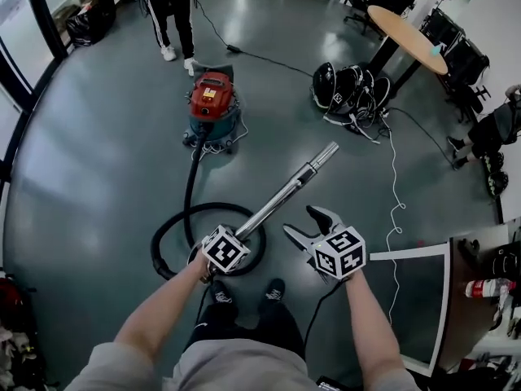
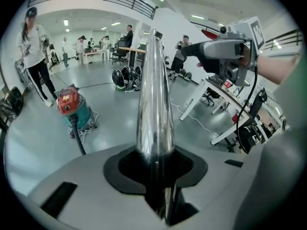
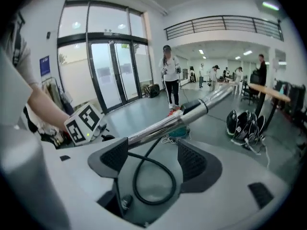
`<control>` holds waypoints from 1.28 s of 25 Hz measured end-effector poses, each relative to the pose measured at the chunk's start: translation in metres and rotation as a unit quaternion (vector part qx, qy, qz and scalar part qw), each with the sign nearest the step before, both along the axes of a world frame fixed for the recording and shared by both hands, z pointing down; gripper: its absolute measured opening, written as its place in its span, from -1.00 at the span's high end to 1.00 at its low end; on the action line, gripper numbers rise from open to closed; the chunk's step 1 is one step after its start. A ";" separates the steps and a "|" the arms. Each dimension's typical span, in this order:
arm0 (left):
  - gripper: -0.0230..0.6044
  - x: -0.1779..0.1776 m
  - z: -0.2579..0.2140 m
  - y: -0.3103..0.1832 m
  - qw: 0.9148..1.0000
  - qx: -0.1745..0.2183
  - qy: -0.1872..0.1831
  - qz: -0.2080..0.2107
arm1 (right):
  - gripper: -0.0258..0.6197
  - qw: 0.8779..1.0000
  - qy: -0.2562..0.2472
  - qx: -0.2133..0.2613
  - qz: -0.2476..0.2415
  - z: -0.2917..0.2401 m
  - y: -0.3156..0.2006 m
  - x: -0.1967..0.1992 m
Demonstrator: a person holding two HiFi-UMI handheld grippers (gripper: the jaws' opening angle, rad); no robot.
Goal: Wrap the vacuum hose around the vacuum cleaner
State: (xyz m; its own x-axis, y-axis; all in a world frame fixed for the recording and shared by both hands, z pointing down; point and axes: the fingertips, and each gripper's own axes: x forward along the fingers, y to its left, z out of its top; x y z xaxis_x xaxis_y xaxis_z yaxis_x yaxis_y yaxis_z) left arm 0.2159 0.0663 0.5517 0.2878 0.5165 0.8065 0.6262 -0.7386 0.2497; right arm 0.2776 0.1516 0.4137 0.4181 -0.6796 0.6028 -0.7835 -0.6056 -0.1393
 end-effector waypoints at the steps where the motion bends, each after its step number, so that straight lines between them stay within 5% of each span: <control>1: 0.53 0.007 -0.004 0.001 1.000 -0.005 -0.001 -0.013 | -0.04 1.000 -0.018 0.023 0.011 0.003 -0.006 0.008; 6: 0.53 0.035 -0.013 0.013 0.997 -0.022 -0.005 -0.073 | -0.04 0.987 -0.093 0.125 0.037 0.016 -0.030 0.043; 11: 0.53 0.056 -0.019 0.042 0.992 -0.029 0.001 -0.121 | -0.12 0.960 -0.177 0.214 0.045 0.022 -0.047 0.074; 14: 0.53 0.059 -0.026 0.065 0.989 -0.039 0.002 -0.141 | -0.12 0.944 -0.215 0.246 0.048 0.026 -0.051 0.086; 19: 0.53 0.066 -0.030 0.091 0.987 -0.045 0.005 -0.154 | -0.11 0.935 -0.222 0.275 0.034 0.021 -0.051 0.107; 22: 0.53 0.069 -0.030 0.102 0.987 -0.042 0.008 -0.155 | 0.52 0.929 -0.229 0.286 0.042 0.021 -0.040 0.116; 25: 0.52 0.072 -0.030 0.109 0.988 -0.025 0.003 -0.152 | 0.61 0.922 -0.240 0.301 0.039 0.013 -0.037 0.117; 32: 0.51 0.080 -0.029 0.123 0.990 -0.010 0.035 -0.138 | 0.65 0.930 -0.214 0.299 -0.012 -0.006 -0.036 0.118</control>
State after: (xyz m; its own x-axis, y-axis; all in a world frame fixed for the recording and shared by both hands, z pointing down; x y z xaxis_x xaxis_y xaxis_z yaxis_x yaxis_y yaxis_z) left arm 0.2963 0.1894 0.5226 0.4740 0.4272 0.7699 0.4181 -0.8788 0.2302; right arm 0.3953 0.1159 0.4077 0.2072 -0.9530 0.2209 -0.5910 -0.3019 -0.7481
